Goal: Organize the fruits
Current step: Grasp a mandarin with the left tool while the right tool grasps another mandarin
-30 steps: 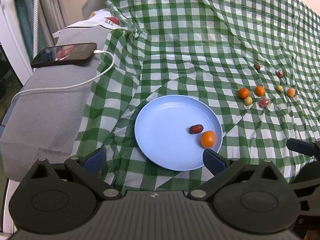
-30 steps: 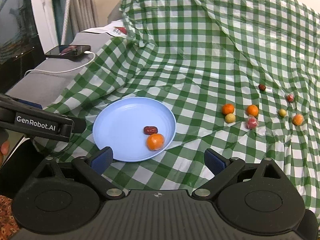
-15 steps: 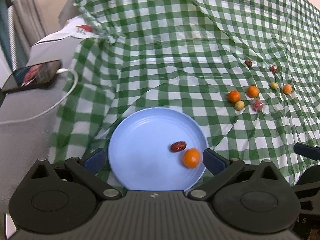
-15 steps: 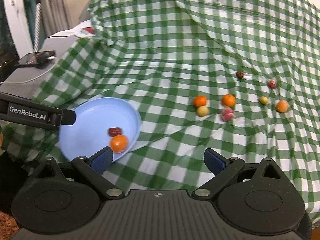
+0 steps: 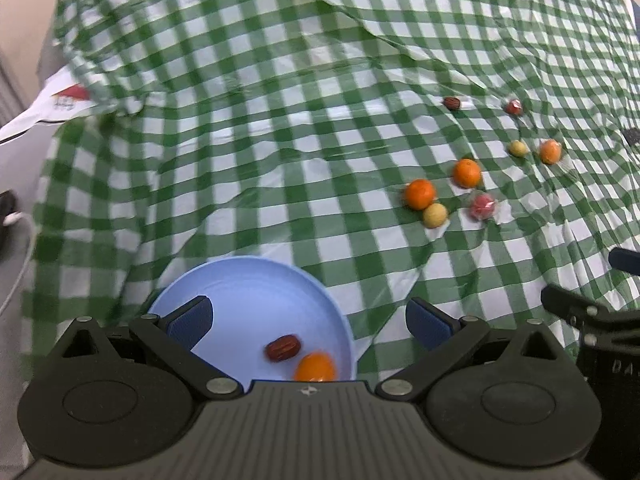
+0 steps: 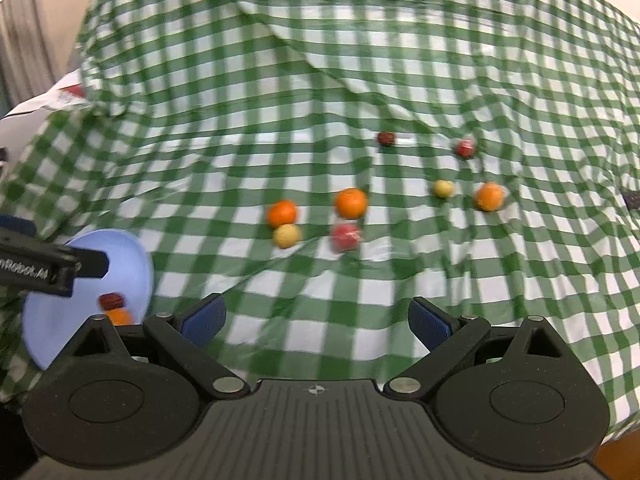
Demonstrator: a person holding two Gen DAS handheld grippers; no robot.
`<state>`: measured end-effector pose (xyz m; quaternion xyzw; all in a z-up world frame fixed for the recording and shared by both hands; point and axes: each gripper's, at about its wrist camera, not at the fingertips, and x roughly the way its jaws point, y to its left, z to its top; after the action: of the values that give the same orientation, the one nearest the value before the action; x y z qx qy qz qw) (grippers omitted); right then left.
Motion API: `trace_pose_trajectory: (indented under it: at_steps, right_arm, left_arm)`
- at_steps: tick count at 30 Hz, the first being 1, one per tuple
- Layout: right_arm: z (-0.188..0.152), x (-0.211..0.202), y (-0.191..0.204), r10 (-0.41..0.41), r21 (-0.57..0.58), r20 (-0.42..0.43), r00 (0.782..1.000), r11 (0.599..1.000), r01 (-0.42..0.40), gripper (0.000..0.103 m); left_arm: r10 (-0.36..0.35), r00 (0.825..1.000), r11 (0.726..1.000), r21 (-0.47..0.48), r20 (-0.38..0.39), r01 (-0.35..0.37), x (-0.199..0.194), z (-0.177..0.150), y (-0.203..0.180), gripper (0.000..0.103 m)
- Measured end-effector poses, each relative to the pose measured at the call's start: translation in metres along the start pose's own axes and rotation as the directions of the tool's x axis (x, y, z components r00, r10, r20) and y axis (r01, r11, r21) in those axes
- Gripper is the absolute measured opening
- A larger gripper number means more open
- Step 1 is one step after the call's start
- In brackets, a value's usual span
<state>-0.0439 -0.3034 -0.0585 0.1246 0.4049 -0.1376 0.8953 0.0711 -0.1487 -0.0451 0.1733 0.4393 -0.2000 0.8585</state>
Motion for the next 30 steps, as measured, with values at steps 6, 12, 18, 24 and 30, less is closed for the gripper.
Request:
trace_pose_trajectory:
  at_steps: [6, 12, 18, 24, 30]
  right_arm:
    - [0.011, 0.020, -0.029, -0.061, 0.022, 0.019, 0.998, 0.998, 0.060, 0.098]
    - [0.029, 0.049, -0.072, -0.140, 0.048, 0.049, 0.989, 0.989, 0.138, 0.098]
    - [0.046, 0.084, -0.115, -0.208, 0.084, 0.071, 0.976, 0.976, 0.201, 0.098]
    - [0.058, 0.127, -0.153, -0.267, 0.108, 0.084, 0.960, 0.960, 0.258, 0.095]
    - [0.070, 0.173, -0.180, -0.275, 0.106, 0.064, 0.959, 0.958, 0.268, 0.063]
  left_arm:
    - [-0.037, 0.999, 0.998, 0.055, -0.005, 0.037, 0.021, 0.015, -0.021, 0.103]
    - [-0.081, 0.997, 0.988, 0.134, -0.010, 0.081, 0.047, 0.032, -0.045, 0.103]
    - [-0.137, 0.990, 0.972, 0.199, 0.041, 0.126, 0.064, 0.060, -0.074, 0.103]
    - [-0.197, 0.980, 0.948, 0.262, 0.038, 0.180, 0.103, 0.105, -0.113, 0.102]
    - [-0.312, 0.948, 0.919, 0.232, -0.062, 0.318, 0.152, 0.140, -0.146, 0.088]
